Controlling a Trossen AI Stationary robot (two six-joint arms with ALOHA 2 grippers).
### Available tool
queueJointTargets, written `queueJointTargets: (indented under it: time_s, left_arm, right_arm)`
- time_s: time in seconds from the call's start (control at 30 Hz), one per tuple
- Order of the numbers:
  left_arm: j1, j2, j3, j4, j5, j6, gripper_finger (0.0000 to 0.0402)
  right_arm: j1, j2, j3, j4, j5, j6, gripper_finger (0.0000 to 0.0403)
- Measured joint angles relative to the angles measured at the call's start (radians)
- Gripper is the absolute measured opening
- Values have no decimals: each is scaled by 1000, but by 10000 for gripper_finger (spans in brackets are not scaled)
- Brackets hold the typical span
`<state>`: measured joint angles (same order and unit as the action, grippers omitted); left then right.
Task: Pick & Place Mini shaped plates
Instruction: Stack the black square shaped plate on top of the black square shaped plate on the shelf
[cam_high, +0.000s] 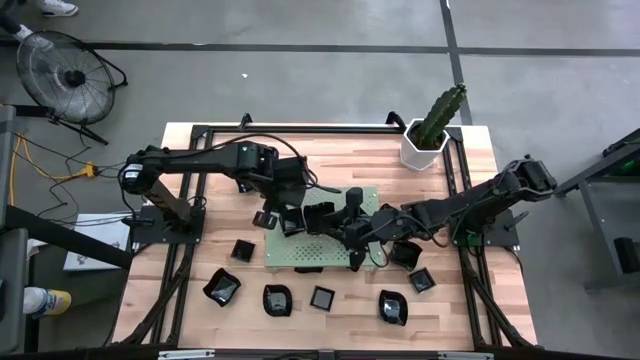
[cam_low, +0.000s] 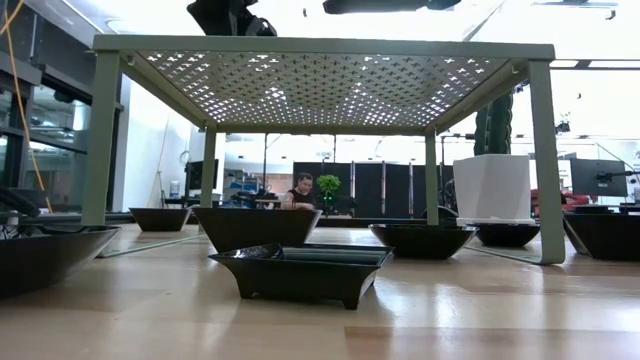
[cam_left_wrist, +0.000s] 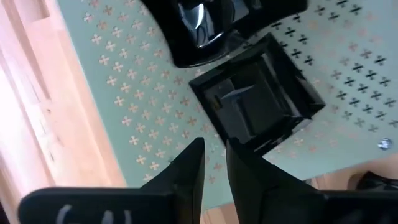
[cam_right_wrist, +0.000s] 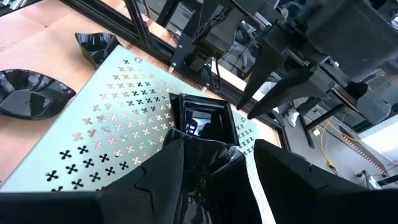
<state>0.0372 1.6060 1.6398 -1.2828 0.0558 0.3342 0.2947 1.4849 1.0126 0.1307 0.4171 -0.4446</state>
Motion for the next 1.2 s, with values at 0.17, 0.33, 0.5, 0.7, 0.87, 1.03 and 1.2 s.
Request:
queueJointTargets:
  time_s: [0.17, 0.33, 0.5, 0.7, 0.87, 1.03, 1.2]
  left_arm:
    - [0, 0, 0, -1, -6, 0, 63]
    - [0, 15, 0, -2, -6, -1, 64]
    - [0, 23, 0, 0, -6, -1, 91]
    - [0, 22, 0, 0, 7, -23, 137]
    - [-7, 38, 1, -3, 39, -33, 145]
    - [-6, 62, 0, -22, 40, -55, 145]
    - [-5, 67, 0, -22, 28, -59, 137]
  right_arm:
    - [0, 0, 0, 0, 0, 2, 193]
    - [0, 0, 0, -8, 0, 3, 193]
    - [0, 0, 0, -28, 0, 19, 193]
    - [0, 0, 0, -40, 0, 21, 193]
    - [0, 0, 0, -42, 0, 23, 193]
    - [0, 0, 0, -46, 0, 26, 193]
    - [0, 0, 0, -53, 3, 28, 193]
